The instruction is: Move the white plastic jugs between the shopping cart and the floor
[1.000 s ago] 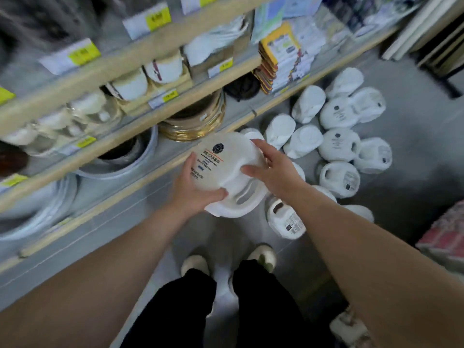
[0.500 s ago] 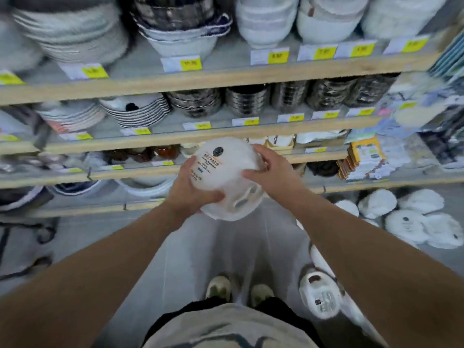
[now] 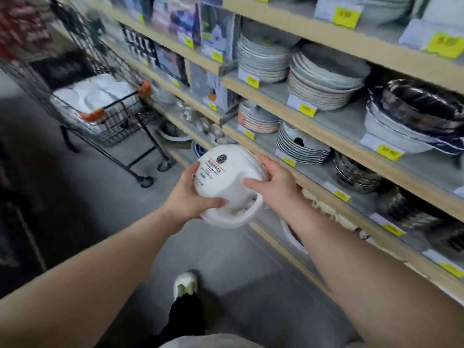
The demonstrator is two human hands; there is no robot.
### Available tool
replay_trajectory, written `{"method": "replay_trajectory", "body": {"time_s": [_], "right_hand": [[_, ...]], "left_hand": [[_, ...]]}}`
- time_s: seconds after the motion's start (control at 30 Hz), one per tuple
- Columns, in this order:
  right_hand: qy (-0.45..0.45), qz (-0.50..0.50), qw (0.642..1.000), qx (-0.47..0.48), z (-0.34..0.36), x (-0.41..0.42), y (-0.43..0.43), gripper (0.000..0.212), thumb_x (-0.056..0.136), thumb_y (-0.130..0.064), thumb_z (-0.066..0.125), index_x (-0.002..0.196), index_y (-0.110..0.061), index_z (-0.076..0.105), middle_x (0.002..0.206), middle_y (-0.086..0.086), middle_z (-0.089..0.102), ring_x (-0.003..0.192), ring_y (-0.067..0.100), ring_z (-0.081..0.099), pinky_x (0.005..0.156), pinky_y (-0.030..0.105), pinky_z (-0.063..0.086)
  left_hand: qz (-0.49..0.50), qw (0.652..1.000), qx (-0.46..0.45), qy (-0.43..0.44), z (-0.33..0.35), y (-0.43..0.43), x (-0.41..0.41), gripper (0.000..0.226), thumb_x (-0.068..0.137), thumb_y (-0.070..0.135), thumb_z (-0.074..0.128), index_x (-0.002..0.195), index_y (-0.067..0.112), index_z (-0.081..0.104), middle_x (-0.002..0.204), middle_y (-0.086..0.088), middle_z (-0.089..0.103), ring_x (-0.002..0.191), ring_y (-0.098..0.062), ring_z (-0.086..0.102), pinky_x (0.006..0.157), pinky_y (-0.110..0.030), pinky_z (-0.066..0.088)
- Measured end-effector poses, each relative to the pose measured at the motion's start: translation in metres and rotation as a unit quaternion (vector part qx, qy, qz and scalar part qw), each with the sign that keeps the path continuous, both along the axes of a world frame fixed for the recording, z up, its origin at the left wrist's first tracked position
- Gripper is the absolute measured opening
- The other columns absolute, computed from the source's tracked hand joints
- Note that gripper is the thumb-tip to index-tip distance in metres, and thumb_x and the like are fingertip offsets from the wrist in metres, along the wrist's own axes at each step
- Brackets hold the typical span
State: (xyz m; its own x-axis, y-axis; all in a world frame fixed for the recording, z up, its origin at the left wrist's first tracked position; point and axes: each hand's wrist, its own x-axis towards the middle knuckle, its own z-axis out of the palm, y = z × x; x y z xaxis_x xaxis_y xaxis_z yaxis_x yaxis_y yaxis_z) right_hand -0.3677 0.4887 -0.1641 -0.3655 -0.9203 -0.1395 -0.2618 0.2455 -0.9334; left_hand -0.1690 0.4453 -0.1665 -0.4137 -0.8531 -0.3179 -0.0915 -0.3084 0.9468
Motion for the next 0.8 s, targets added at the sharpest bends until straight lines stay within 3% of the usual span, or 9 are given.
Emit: {"method": "replay_trajectory", "body": {"time_s": [0.1,0.23,0.4,0.57,0.67,0.8], "right_hand": [[0.014,0.046,0.999,-0.009,0.001,0.043,-0.068,0.074,0.065,-0.025,0.084,0.134,-0.024,0.056,0.121,-0.005,0.066,0.11,0.011,0.062,0.102,0.037,0.047],[0.003,0.083,0.996,-0.021,0.005,0.1,-0.163,0.066,0.072,-0.014,0.082,0.132,-0.02,0.056,0.116,-0.007,0.066,0.104,0.01,0.063,0.101,0.035,0.048],[0.003,0.108,0.994,-0.03,0.017,0.155,-0.27,0.071,0.073,-0.017,0.082,0.137,-0.023,0.052,0.124,-0.005,0.063,0.109,0.01,0.06,0.103,0.033,0.046],[0.016,0.121,0.992,-0.031,0.019,0.186,-0.359,0.071,0.073,-0.02,0.082,0.137,-0.027,0.052,0.13,-0.006,0.06,0.116,0.011,0.057,0.104,0.033,0.044],[0.026,0.132,0.991,-0.013,0.014,0.192,-0.415,0.066,0.075,-0.022,0.08,0.134,-0.029,0.054,0.126,-0.009,0.061,0.113,0.011,0.057,0.102,0.03,0.044],[0.027,0.143,0.989,-0.01,0.0,0.194,-0.504,0.063,0.073,-0.023,0.082,0.13,-0.029,0.057,0.123,-0.008,0.064,0.112,0.015,0.06,0.101,0.039,0.047]], "left_hand": [[0.05,0.999,-0.001,-0.007,0.003,-0.048,0.044,0.092,0.055,0.004,0.086,0.124,0.042,0.039,0.11,0.022,0.06,0.101,-0.01,0.064,0.065,-0.049,0.059],[0.096,0.995,-0.004,-0.016,0.007,-0.127,0.103,0.108,0.052,0.01,0.086,0.141,0.035,0.031,0.122,0.014,0.056,0.107,-0.02,0.063,0.063,-0.047,0.059],[0.14,0.99,-0.023,-0.013,0.018,-0.22,0.154,0.111,0.049,0.009,0.084,0.143,0.034,0.03,0.121,0.013,0.057,0.104,-0.021,0.064,0.062,-0.046,0.059],[0.206,0.978,-0.038,-0.019,0.013,-0.298,0.18,0.113,0.044,0.019,0.09,0.142,0.032,0.035,0.125,0.013,0.055,0.103,-0.018,0.064,0.07,-0.059,0.057],[0.238,0.97,-0.04,-0.029,0.001,-0.349,0.186,0.113,0.043,0.026,0.093,0.142,0.031,0.039,0.129,0.012,0.056,0.112,-0.017,0.062,0.083,-0.052,0.056],[0.261,0.964,-0.025,-0.038,-0.017,-0.432,0.187,0.106,0.051,0.022,0.094,0.141,0.035,0.039,0.128,0.014,0.055,0.111,-0.016,0.062,0.086,-0.048,0.056]]}}
